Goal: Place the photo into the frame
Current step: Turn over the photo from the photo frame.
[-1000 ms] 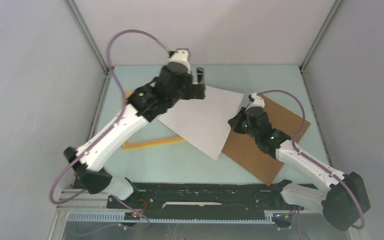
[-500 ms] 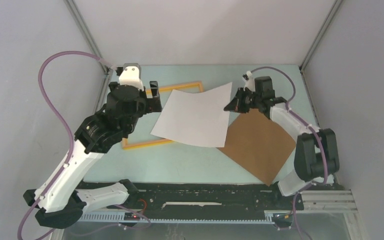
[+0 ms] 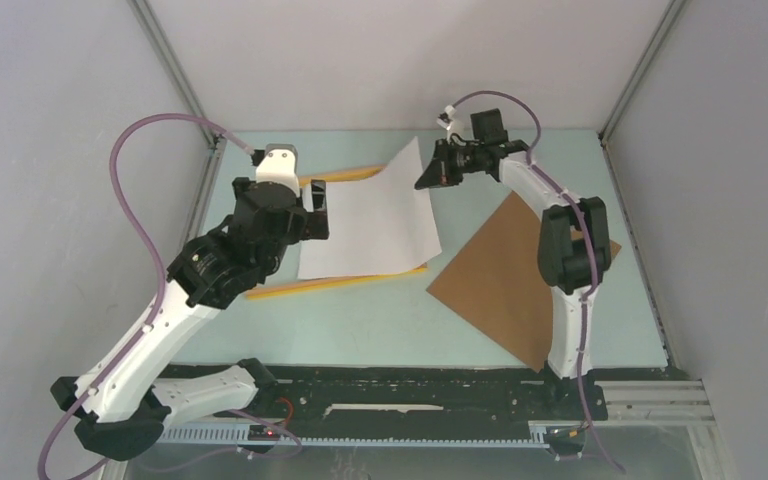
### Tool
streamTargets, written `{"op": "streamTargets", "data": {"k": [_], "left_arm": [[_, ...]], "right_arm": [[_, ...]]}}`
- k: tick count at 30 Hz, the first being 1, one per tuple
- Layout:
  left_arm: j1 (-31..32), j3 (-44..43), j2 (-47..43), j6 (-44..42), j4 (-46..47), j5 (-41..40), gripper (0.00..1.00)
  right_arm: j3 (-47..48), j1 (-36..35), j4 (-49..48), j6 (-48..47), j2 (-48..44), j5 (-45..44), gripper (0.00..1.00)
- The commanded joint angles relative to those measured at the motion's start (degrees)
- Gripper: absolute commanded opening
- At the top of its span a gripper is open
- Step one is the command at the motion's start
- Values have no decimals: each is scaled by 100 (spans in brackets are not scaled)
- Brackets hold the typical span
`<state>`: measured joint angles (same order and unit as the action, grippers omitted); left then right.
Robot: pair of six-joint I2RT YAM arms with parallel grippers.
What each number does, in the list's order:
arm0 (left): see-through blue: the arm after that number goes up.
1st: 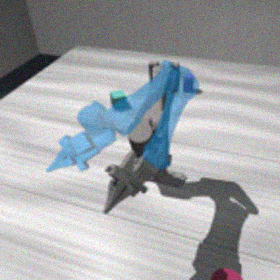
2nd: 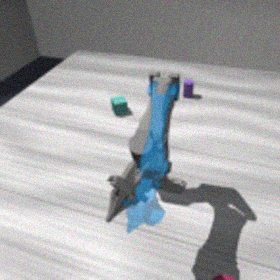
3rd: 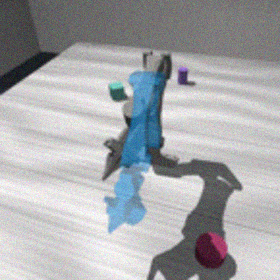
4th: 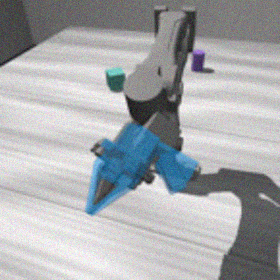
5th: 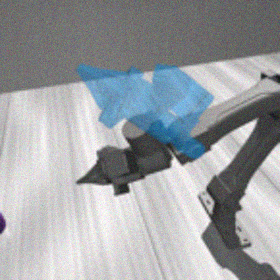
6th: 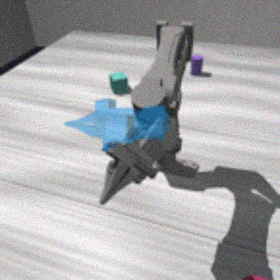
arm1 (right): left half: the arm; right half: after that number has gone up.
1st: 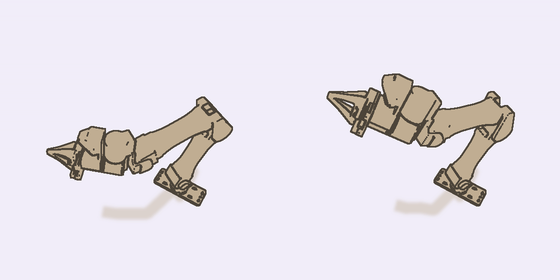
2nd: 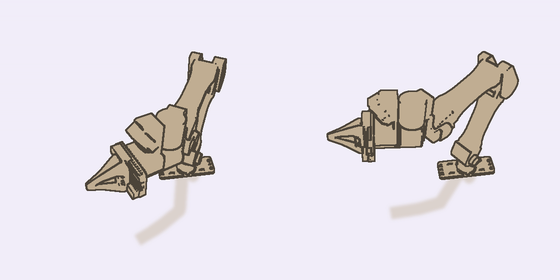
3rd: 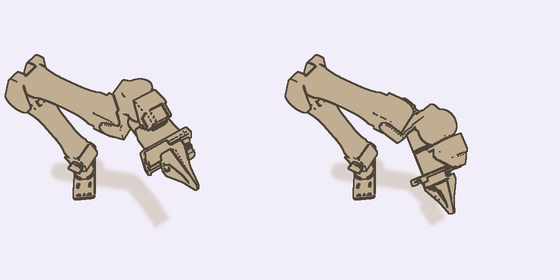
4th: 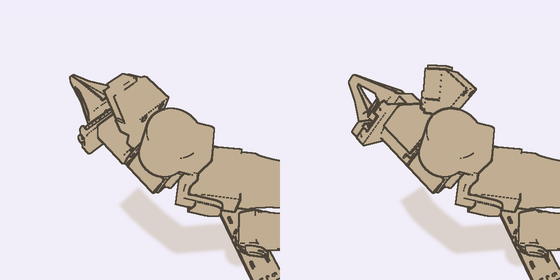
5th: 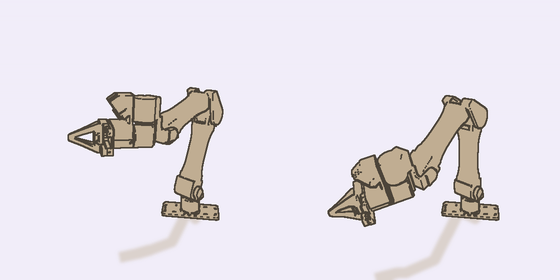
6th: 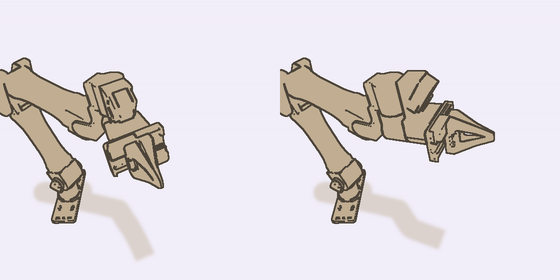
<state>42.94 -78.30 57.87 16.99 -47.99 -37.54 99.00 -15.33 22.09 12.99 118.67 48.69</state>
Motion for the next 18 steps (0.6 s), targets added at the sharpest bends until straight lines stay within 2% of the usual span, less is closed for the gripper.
{"op": "streamTargets", "data": {"k": [1, 5, 8, 14, 18], "left_arm": [[-37, 105, -72, -36, 307, 37, 100], [-33, 179, -66, -56, 428, 49, 100], [-32, 252, -40, -34, 533, 94, 100], [-36, 279, -121, 58, 495, 208, 100], [-42, 357, -258, 38, 480, 151, 100]], "right_arm": [[998, -262, 937, -909, 455, 506, 0], [609, -305, 941, -922, 169, 299, 0], [166, -317, -72, -206, -50, -276, 0], [497, -589, -531, 674, 418, -906, 0], [904, -708, -603, 941, 715, -911, 0]]}}
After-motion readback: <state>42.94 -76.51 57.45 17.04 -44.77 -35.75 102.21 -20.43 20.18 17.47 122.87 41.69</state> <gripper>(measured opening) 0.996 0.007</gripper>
